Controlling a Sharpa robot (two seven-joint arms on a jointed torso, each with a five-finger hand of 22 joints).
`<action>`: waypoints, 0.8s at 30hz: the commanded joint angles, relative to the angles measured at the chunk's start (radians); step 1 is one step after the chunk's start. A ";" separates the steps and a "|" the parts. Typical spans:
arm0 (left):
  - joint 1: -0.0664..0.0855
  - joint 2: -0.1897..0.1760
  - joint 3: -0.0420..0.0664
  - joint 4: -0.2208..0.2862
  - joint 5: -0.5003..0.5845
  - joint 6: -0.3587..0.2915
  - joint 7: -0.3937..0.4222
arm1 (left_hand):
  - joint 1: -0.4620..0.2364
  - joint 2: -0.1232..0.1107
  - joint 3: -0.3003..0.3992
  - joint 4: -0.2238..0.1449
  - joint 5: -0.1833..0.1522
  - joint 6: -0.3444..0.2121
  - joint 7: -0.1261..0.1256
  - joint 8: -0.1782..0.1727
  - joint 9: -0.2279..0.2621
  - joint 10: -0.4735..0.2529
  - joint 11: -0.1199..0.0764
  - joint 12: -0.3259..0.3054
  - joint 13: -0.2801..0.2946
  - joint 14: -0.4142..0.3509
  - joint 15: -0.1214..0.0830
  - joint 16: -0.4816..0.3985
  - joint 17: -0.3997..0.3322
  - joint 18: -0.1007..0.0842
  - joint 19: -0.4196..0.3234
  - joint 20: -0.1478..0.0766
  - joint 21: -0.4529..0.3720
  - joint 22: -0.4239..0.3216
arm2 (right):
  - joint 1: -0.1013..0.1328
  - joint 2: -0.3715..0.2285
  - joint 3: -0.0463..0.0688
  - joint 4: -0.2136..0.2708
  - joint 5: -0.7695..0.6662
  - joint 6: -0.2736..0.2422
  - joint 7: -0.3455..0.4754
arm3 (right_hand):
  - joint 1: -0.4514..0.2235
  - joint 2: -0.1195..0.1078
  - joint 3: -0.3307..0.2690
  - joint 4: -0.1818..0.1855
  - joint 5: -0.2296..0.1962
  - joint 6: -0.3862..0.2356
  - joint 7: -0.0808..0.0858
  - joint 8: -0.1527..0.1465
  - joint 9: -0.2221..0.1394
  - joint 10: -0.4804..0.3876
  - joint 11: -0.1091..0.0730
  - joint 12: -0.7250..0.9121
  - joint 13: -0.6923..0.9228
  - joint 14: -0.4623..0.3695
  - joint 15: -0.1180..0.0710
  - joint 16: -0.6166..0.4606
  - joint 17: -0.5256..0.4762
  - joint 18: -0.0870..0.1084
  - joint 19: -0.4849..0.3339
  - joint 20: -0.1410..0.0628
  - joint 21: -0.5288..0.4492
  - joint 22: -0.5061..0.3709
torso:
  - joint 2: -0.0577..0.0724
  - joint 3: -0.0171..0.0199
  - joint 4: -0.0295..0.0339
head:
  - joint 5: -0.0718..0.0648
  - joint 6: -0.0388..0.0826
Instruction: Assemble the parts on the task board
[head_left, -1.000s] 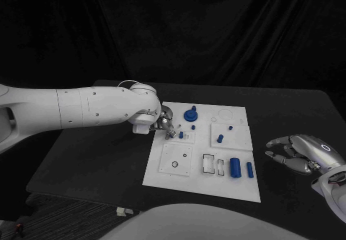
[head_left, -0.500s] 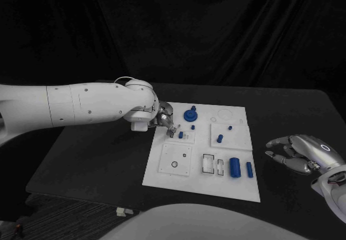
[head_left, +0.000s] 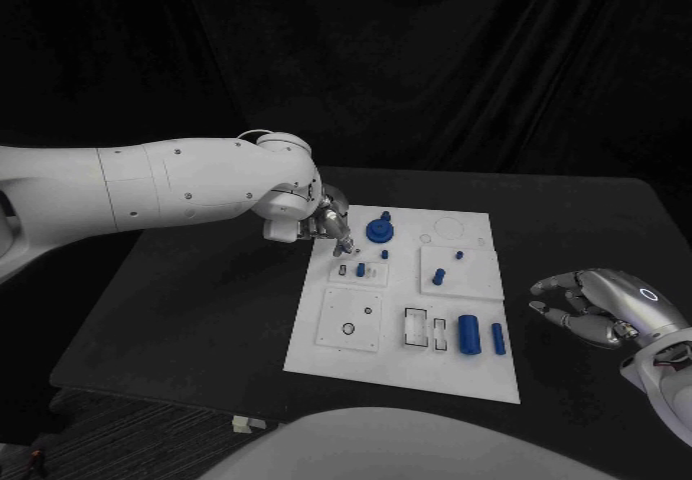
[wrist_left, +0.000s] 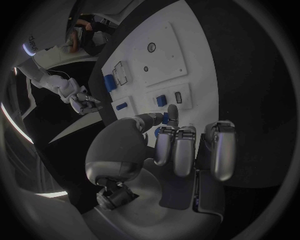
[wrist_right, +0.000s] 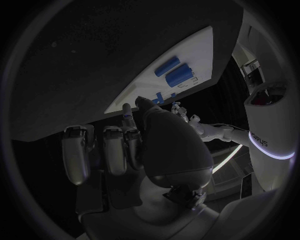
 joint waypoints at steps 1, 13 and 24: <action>0.005 0.021 0.000 -0.029 0.065 0.117 -0.053 | -0.009 -0.002 0.129 -0.098 0.007 -0.012 0.001 0.013 0.016 0.026 0.004 -0.007 0.209 0.106 0.002 -0.005 0.263 0.016 0.033 0.006 -0.009 0.225 | -0.003 0.001 0.000 0.003 -0.003 -0.009 -0.018 | 0.009 0.002 0.004 0.001 0.003 0.008 0.000 -0.002 -0.001 0.104 0.000 0.003 0.263 0.106 -0.006 0.003 0.263 0.004 0.072 -0.006 -0.006 0.248 | 0.002 -0.0010 -0.0007 | -0.002 0.000; 0.008 0.072 0.000 -0.093 0.081 0.122 -0.074 | -0.029 0.005 0.105 -0.102 0.056 0.023 -0.013 0.027 0.024 0.046 -0.008 0.013 0.220 0.106 -0.009 -0.005 0.263 0.012 0.044 -0.003 0.008 0.229 | -0.002 0.001 0.000 0.005 -0.003 -0.005 -0.021 | 0.008 0.002 0.004 0.002 0.005 0.008 0.000 -0.002 -0.001 0.104 0.000 0.003 0.263 0.106 -0.006 0.003 0.263 0.004 0.072 -0.006 -0.006 0.248 | 0.000 -0.0002 0.0025 | -0.003 0.000; 0.006 0.106 0.000 -0.120 0.081 0.127 -0.084 | -0.030 0.018 0.100 -0.126 0.088 0.049 -0.020 0.010 0.005 0.058 -0.016 0.027 0.228 0.106 -0.018 -0.005 0.263 0.010 0.050 -0.011 0.015 0.232 | -0.002 0.002 0.000 0.009 -0.003 -0.004 -0.019 | 0.008 0.002 0.005 0.002 0.007 0.008 0.000 -0.002 -0.001 0.104 0.000 0.003 0.263 0.106 -0.005 0.003 0.263 0.004 0.072 -0.006 -0.006 0.248 | -0.001 -0.0012 0.0025 | 0.000 0.000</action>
